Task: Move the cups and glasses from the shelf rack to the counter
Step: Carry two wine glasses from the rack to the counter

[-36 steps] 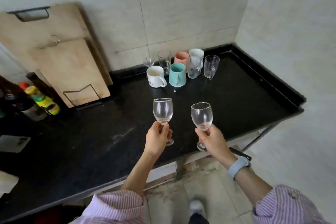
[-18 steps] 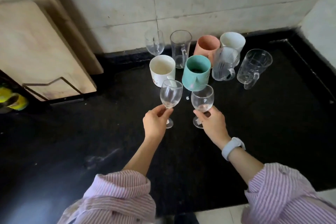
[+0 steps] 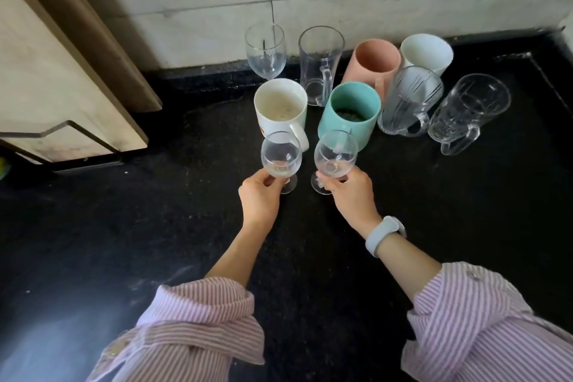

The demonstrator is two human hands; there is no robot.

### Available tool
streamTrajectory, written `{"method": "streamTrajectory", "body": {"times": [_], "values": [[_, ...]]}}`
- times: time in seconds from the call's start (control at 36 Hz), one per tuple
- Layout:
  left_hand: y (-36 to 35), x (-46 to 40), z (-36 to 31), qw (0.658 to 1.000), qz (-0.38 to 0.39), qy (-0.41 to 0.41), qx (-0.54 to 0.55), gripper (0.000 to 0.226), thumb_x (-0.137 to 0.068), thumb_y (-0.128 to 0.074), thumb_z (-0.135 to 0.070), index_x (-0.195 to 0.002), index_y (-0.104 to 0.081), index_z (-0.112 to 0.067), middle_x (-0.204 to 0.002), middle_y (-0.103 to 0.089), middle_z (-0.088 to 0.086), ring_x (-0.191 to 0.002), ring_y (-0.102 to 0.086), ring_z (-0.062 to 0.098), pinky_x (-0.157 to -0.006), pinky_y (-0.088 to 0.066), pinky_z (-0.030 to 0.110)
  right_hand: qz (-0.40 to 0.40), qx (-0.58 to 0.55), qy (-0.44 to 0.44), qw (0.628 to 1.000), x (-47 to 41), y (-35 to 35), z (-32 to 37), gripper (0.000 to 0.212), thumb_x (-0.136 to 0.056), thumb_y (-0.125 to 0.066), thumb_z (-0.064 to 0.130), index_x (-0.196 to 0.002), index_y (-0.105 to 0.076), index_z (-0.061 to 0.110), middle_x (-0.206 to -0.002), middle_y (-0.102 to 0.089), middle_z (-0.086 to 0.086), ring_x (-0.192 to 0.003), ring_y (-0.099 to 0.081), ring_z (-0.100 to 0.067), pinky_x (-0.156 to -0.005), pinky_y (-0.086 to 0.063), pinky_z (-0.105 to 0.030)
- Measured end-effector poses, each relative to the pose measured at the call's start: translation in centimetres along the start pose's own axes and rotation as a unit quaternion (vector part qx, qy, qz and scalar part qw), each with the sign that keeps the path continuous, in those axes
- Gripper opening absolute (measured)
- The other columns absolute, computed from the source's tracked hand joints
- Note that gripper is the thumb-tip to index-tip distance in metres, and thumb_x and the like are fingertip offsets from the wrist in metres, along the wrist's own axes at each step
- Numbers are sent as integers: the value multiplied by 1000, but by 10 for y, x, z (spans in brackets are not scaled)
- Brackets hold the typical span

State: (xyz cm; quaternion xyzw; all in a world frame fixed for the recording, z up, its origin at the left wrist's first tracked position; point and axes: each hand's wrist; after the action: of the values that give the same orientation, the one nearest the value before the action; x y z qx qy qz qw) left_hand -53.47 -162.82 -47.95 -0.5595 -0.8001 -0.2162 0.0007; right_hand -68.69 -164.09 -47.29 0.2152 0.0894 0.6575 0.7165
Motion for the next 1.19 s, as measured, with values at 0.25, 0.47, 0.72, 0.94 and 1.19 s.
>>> {"method": "streamTrajectory", "body": {"times": [0.25, 0.47, 0.72, 0.94, 1.19], "values": [[-4, -3, 3, 1000, 11, 12, -7, 13, -82, -66, -21, -70, -67, -25, -68, -67, -10, -62, -58, 1, -53, -43, 5, 11, 5, -21, 1000, 0, -4, 3, 22, -83, -65, 17, -100, -64, 3, -97, -68, -17, -91, -64, -26, -85, -52, -36], [13, 26, 1, 998, -3, -22, -59, 28, -85, -63, -26, -111, -62, -16, -103, -66, -3, -90, -63, 8, -80, -51, 23, 6, 21, -21, 1000, 26, -4, 3, 24, -89, -56, 19, -112, -57, 13, -117, -59, -6, -91, -53, -7, -68, -40, -11], [81, 81, 30, 962, -40, -62, -264, 29, -90, -54, -24, -118, -58, -15, -120, -62, 3, -113, -54, 22, -98, -39, 40, 147, 136, 52, 978, 90, -37, 22, 34, -93, -46, 16, -125, -51, 10, -129, -56, -9, -117, -50, -23, -97, -42, -34], [209, 153, 51, 892, -94, -23, -441, 34, -92, -48, -34, -123, -54, -20, -129, -57, 0, -124, -46, 23, -111, -24, 48, 321, 327, 299, 837, 142, -96, 85, 39, -93, -39, 30, -130, -48, 19, -136, -52, 0, -127, -42, -22, -107, -32, -39], [368, 336, 71, 845, -302, 89, -432, 35, -90, -50, -33, -121, -56, -19, -127, -59, -1, -123, -47, 22, -108, -28, 46, 425, 302, 486, 701, 309, -187, 183, 39, -94, -37, 29, -131, -46, 20, -138, -49, 0, -129, -38, -23, -110, -27, -41]]}}
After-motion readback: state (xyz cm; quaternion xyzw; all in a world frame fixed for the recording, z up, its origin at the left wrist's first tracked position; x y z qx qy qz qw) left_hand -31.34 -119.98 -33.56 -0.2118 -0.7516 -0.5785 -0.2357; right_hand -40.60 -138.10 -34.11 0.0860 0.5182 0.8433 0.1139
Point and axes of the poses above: each hand's wrist, its own x-axis away from the middle knuckle, its own y-axis out of the back of the hand, z = x × y
